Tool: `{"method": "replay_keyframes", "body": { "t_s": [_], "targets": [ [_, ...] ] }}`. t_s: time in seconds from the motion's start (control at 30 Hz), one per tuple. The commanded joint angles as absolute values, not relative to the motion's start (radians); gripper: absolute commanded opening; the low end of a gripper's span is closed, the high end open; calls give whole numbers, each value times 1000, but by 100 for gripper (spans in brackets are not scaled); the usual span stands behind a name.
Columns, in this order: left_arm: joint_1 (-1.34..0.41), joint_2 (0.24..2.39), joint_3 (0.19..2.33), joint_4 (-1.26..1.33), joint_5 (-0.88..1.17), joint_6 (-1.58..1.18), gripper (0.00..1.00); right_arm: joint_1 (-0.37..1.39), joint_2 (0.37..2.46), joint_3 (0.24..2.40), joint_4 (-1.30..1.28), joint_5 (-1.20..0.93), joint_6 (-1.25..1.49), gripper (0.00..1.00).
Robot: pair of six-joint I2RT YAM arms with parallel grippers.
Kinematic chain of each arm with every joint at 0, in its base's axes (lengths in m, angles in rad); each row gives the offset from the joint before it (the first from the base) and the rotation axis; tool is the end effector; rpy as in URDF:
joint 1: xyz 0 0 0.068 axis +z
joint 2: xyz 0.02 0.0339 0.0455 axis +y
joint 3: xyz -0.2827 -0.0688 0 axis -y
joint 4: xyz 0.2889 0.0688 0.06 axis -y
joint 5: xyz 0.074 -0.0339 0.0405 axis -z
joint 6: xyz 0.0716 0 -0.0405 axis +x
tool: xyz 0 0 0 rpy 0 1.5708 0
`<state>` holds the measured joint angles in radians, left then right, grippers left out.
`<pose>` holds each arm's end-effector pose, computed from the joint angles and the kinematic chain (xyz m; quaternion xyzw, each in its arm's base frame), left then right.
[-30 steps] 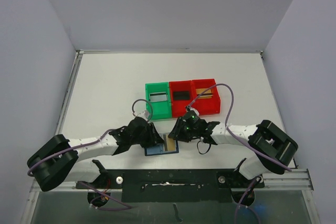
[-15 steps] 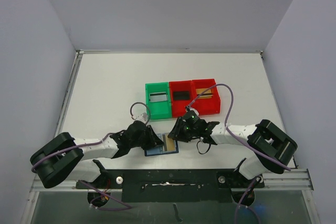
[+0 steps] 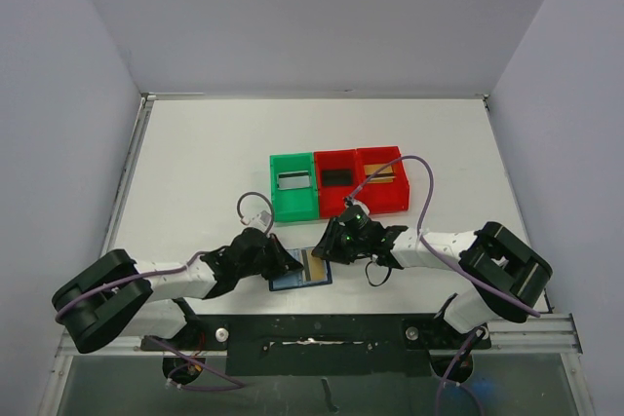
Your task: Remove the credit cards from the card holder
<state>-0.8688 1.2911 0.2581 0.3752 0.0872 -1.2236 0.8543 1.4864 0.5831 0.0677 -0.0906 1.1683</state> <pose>0.1609 -0.1999 0.0790 -0.1393 0.8861 -0.4008 0.1867 0.2050 0.2453 0.0977 0.1297 0.9233 0.3267 0.1547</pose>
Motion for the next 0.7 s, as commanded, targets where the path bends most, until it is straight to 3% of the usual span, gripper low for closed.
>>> {"method": "replay_keyframes", "body": {
  "t_s": [0.0, 0.67],
  "targets": [
    [-870, 1239, 247, 473, 92, -1236, 0, 864, 1511, 576, 38, -85, 1167, 33],
    [-863, 1128, 202, 353, 63, -1217, 0, 864, 1503, 605, 12, -93, 1135, 35]
  ]
}}
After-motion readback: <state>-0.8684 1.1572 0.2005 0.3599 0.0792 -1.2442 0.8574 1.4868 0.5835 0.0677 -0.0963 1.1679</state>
